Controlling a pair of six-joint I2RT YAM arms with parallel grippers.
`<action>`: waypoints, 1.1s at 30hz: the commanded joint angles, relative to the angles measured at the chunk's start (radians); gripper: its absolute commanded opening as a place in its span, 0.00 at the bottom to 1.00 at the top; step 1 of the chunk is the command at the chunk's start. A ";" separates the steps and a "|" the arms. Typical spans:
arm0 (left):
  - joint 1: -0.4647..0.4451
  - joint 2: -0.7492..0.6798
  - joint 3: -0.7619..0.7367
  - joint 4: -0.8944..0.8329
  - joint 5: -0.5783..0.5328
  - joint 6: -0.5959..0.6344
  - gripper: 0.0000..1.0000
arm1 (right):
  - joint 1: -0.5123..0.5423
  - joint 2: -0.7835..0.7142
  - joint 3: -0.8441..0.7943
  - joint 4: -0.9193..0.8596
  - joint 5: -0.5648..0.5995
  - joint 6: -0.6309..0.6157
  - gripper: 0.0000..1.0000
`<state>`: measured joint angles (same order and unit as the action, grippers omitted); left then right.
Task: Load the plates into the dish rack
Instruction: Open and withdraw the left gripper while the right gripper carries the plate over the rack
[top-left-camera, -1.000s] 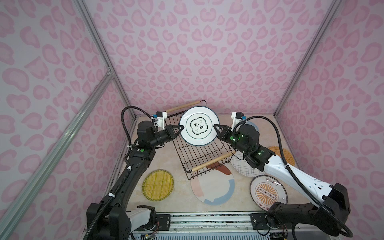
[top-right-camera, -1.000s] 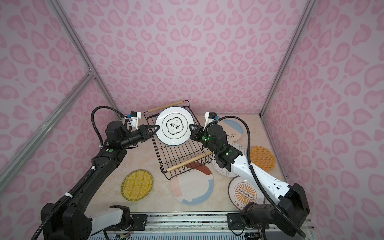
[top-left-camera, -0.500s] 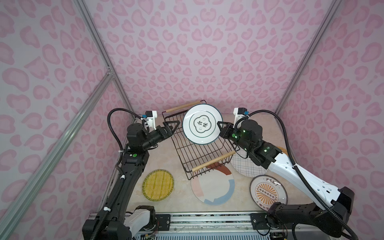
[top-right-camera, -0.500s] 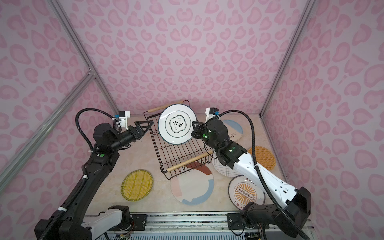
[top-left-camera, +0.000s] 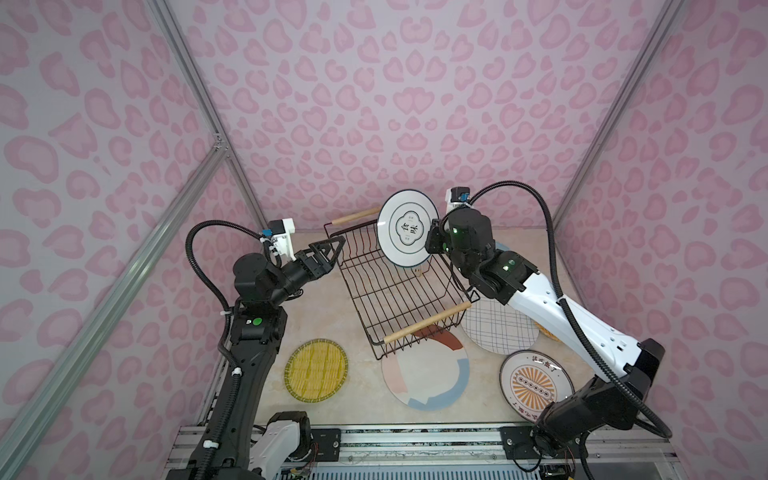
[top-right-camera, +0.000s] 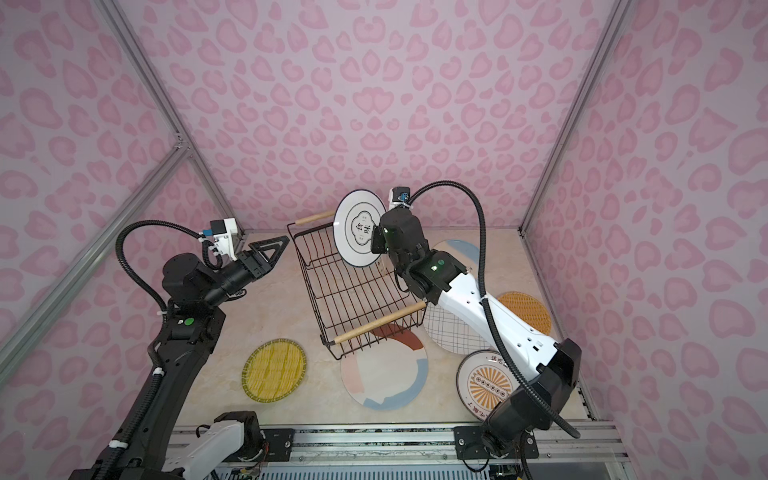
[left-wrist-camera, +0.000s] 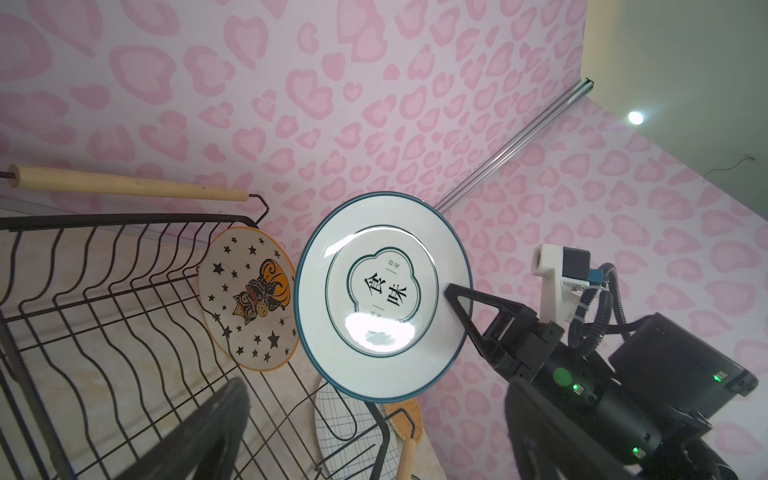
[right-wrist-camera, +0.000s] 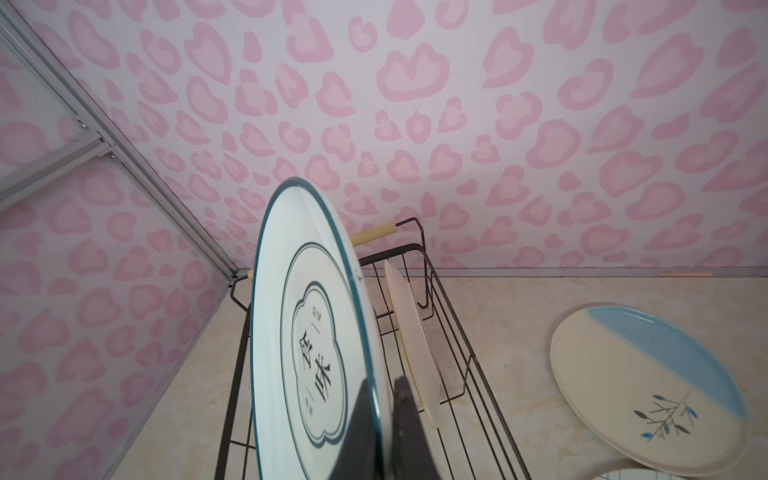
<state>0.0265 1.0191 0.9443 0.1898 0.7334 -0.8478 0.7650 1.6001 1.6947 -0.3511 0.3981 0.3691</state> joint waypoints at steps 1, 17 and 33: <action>0.013 0.015 -0.010 0.040 0.001 -0.026 0.98 | 0.012 0.060 0.052 0.000 0.122 -0.131 0.00; -0.025 0.073 0.058 -0.217 -0.048 0.057 0.98 | 0.054 0.329 0.231 0.106 0.214 -0.481 0.00; -0.040 -0.136 -0.153 -0.489 -0.113 0.335 0.98 | 0.031 0.496 0.258 0.220 0.264 -0.643 0.00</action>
<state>-0.0063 0.8993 0.8135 -0.2485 0.6518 -0.5953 0.8017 2.0789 1.9472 -0.2054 0.6365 -0.2478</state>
